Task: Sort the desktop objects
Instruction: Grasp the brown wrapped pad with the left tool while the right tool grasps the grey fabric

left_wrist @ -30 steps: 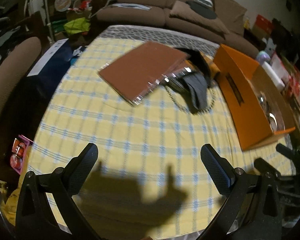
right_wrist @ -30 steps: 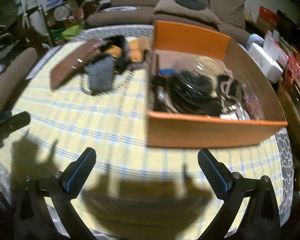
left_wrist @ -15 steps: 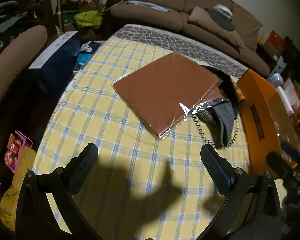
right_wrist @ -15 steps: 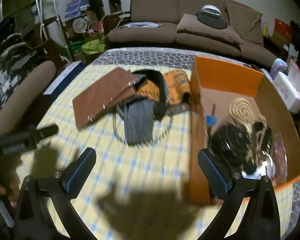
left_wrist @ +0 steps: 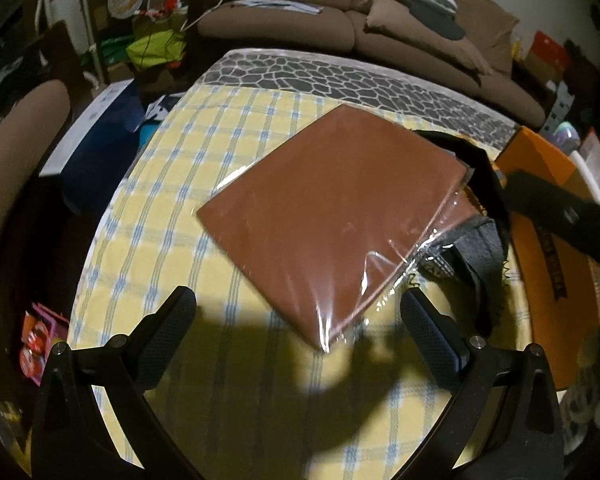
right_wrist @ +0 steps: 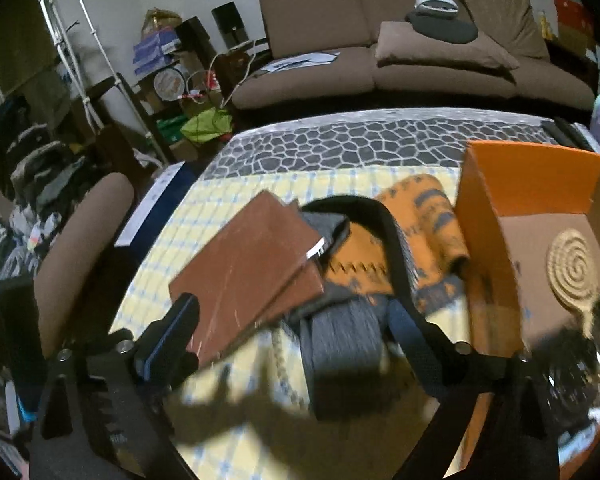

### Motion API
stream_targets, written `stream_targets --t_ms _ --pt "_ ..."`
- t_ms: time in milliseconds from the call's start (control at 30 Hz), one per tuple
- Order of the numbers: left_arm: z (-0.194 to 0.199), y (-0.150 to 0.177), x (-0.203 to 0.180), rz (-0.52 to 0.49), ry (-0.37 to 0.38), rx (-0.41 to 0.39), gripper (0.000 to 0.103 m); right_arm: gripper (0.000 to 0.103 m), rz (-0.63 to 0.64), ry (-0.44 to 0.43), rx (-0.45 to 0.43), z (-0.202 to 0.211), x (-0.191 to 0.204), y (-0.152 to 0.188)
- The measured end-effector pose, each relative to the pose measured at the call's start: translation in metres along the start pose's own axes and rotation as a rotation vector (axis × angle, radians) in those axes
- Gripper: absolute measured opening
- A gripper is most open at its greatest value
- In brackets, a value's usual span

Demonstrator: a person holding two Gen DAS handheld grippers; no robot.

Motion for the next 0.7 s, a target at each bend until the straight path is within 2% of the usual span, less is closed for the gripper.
stream_targets --t_ms 133,200,267,400,500,533,700 --pt "-0.011 -0.001 -0.003 -0.033 0.013 0.017 0.101 0.089 -0.050 -0.025 0.025 -0.026 -0.003 -0.007" --pt "-0.014 -0.001 -0.005 -0.056 0.010 0.023 0.101 0.083 -0.079 -0.042 0.039 -0.036 -0.006 -0.009" --pt "-0.017 -0.001 -0.006 -0.074 0.013 0.028 0.101 0.081 -0.117 -0.062 0.065 -0.048 -0.008 -0.009" --pt "-0.021 0.001 -0.009 -0.098 0.024 0.040 0.101 0.067 -0.160 -0.115 0.116 -0.061 -0.006 -0.003" --pt "-0.024 0.003 -0.010 -0.116 0.024 0.054 0.101 0.055 -0.167 -0.160 0.128 -0.059 0.000 -0.002" --pt "-0.026 0.005 -0.011 -0.116 0.035 0.063 0.095 0.053 -0.171 -0.194 0.137 -0.056 0.004 -0.003" --pt "-0.028 0.006 -0.011 -0.080 0.094 0.075 0.089 0.052 -0.152 -0.341 0.129 -0.028 0.022 -0.008"
Point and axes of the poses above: each gripper's, at about its wrist camera, not at the fingertips, and z roughly against the way its jaws point, x to its left, y to its underside, the point moved 8 cm from there along -z, roughly the way its jaws point, and after that the axes turned 12 degrees about y, right-handed, at the moved point
